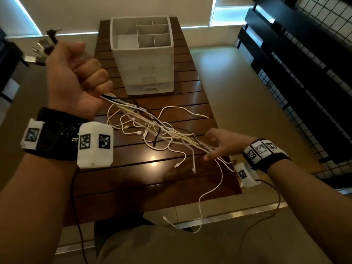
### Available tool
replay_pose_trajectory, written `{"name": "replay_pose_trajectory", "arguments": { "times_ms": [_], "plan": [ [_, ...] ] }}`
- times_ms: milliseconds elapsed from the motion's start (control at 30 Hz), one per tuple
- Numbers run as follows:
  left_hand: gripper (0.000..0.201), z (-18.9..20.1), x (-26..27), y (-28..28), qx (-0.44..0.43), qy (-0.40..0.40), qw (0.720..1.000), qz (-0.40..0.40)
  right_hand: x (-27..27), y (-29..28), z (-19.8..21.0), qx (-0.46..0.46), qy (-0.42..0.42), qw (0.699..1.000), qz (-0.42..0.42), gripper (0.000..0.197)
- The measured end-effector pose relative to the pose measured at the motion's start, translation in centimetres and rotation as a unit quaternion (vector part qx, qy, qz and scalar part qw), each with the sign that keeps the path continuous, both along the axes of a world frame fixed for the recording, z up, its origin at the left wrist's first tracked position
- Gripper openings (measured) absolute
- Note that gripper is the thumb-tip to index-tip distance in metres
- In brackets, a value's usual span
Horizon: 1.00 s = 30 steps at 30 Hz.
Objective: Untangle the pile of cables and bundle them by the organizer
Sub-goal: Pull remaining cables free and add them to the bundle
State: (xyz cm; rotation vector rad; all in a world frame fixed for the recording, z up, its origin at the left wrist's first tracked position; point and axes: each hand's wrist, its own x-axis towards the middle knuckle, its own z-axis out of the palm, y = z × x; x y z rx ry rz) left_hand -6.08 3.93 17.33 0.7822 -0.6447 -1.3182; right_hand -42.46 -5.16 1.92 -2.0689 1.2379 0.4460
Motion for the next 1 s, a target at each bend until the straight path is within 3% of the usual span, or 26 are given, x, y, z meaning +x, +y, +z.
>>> {"name": "replay_pose_trajectory", "arguments": {
  "times_ms": [100, 233, 367, 433, 533, 667, 767, 900, 1000],
  "plan": [
    [0.054, 0.9, 0.0, 0.7, -0.011, -0.006, 0.999, -0.044, 4.7, 1.1, 6.5, -0.034, -0.14, 0.989, 0.039, 0.112],
    [0.054, 1.7, -1.6, 2.1, -0.015, -0.007, 0.997, -0.07, 12.5, 5.0, 13.5, -0.01, -0.327, 0.936, 0.133, 0.087],
    [0.053, 2.2, -1.6, 3.7, -0.02, 0.006, 0.997, -0.075, 18.6, 8.1, 13.1, 0.021, -0.392, 0.912, 0.119, 0.02],
    [0.055, 1.8, -1.0, 4.5, -0.014, 0.013, 0.998, -0.06, 20.2, 8.5, 11.9, -0.003, -0.423, 0.901, 0.096, 0.029],
    [0.057, 0.9, 0.3, 5.8, 0.008, 0.028, 0.999, -0.024, 20.8, 8.8, 11.2, -0.08, -0.368, 0.917, 0.128, 0.031],
    [0.057, 1.2, 3.3, 7.7, 0.009, 0.038, 0.999, 0.021, 17.2, 7.2, 8.3, 0.003, -0.234, 0.968, 0.088, 0.032],
    [0.057, 1.0, 4.5, 8.4, 0.018, 0.042, 0.998, 0.035, 12.7, 5.8, 5.1, -0.032, -0.123, 0.99, 0.067, 0.037],
    [0.056, -0.4, 3.9, 7.4, 0.036, 0.067, 0.996, 0.034, 7.7, 4.0, 4.0, -0.067, -0.047, 0.996, -0.034, 0.044],
    [0.057, -0.8, 3.8, 6.5, 0.034, 0.075, 0.996, 0.028, 6.2, 3.8, 5.8, -0.088, -0.008, 0.996, -0.019, 0.045]
  ]
}}
